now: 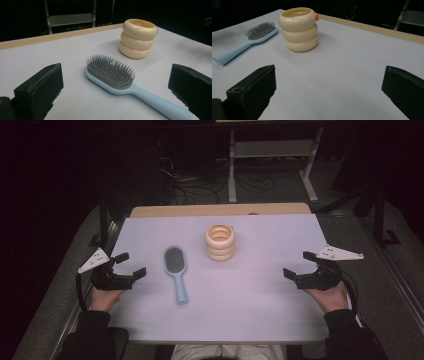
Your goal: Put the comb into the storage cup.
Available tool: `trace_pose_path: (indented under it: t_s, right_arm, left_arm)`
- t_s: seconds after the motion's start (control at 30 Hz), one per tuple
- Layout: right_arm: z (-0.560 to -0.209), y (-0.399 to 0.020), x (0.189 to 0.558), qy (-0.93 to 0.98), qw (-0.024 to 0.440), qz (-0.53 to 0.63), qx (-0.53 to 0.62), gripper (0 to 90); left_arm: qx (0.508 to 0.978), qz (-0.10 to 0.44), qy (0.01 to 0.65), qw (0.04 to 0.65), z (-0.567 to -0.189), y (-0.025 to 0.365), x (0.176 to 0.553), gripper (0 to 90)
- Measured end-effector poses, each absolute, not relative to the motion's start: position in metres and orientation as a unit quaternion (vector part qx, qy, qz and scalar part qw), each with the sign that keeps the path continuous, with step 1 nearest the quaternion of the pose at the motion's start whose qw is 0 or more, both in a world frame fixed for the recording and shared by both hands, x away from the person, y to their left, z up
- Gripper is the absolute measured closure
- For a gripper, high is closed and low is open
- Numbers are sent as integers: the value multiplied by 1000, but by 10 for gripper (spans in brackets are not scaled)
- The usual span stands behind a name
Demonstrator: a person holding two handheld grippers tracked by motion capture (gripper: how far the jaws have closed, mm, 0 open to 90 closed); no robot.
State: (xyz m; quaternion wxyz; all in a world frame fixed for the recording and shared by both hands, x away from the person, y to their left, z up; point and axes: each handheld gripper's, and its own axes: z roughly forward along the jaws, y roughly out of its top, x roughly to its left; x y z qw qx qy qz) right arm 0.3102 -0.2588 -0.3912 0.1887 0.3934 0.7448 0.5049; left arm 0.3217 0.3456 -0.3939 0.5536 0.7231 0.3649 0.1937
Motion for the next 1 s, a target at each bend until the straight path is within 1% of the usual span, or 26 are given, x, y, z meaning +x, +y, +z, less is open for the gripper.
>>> trace_pose_path:
  t_s: [0.13, 1.0]
  right_arm:
    - [-392, -257, 310, 749, 181, 504, 389, 0]
    - [-391, -258, 308, 750, 186, 498, 392, 0]
  left_arm:
    - [726, 195, 361, 552, -394, 344, 322, 0]
    - [732, 184, 365, 545, -395, 345, 322, 0]
